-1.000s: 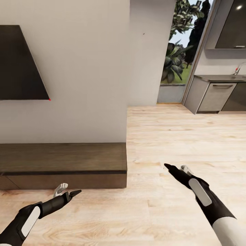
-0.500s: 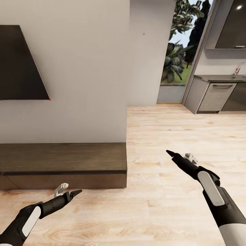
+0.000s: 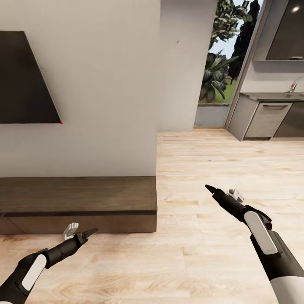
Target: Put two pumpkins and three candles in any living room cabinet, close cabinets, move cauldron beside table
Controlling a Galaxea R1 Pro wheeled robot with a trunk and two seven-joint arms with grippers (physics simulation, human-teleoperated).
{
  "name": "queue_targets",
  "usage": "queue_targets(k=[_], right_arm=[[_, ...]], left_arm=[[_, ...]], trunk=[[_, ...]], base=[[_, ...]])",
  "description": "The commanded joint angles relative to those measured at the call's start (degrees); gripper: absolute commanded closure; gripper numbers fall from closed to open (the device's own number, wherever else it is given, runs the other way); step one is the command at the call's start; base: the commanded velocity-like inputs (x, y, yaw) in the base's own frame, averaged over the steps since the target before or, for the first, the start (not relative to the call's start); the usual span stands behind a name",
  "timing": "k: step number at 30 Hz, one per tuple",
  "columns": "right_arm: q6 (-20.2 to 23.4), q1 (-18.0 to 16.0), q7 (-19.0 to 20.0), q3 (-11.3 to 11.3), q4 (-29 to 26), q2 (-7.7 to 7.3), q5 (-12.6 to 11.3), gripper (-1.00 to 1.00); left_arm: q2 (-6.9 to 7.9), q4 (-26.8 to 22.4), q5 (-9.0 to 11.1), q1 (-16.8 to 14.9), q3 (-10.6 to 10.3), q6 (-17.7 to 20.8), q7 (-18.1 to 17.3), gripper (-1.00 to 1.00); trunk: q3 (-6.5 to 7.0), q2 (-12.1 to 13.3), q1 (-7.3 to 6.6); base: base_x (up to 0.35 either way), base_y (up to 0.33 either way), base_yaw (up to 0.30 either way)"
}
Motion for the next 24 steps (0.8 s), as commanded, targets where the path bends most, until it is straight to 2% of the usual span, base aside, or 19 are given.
queue_targets(k=[1,3,5,7,11,13,16,24], right_arm=[[0.23,-0.02,-0.51,-0.02,-0.1,-0.01,-0.59,-1.0],[0.23,0.0,-0.44,0.05,-0.07,0.05,-0.65,-1.0],[0.23,-0.02,-0.43,0.12,-0.07,0.07,-0.67,-1.0],[0.23,-0.01,-0.41,0.11,-0.09,0.08,-0.67,-1.0],[0.23,-0.03,1.11,0.08,-0.1,0.08,-0.68,-1.0],[0.23,-0.02,3.74,0.01,-0.04,0.08,-0.68,-1.0],[0.23,0.0,5.62,0.04,-0.01,0.08,-0.68,-1.0],[0.23,-0.01,6.31,0.13,-0.01,0.08,-0.68,-1.0]], left_arm=[[0.01,0.0,0.24,-0.03,0.16,0.41,-0.07,-1.0],[0.03,0.0,0.3,-0.03,1.69,0.41,-0.14,-1.0],[0.09,0.0,0.26,-0.03,1.94,0.44,-0.15,-1.0],[0.07,0.0,0.24,-0.03,2.05,0.42,-0.16,-1.0],[0.04,0.0,0.28,-0.03,2.11,0.4,-0.16,-1.0],[0.04,0.0,0.3,-0.03,2.12,0.38,-0.22,-1.0],[-0.01,0.0,0.33,-0.03,2.06,0.38,-0.29,-1.0],[0.09,0.0,0.39,-0.03,2.11,0.38,-0.47,-1.0]], trunk=[[-0.23,-0.43,0.22],[-0.59,-1.23,0.66],[-0.59,-1.23,0.66],[-0.59,-1.23,0.66],[-1.31,-2.84,1.54],[-1.67,-3.64,1.98],[-2.21,-4.84,2.63],[-3.64,-8.05,4.39]], base=[[0.0,0.0,0.0],[0.0,0.0,0.0],[0.0,0.0,0.0],[0.0,0.0,0.0],[0.0,0.0,0.0],[0.0,0.0,0.0],[0.0,0.0,0.0],[0.0,0.0,0.0]])
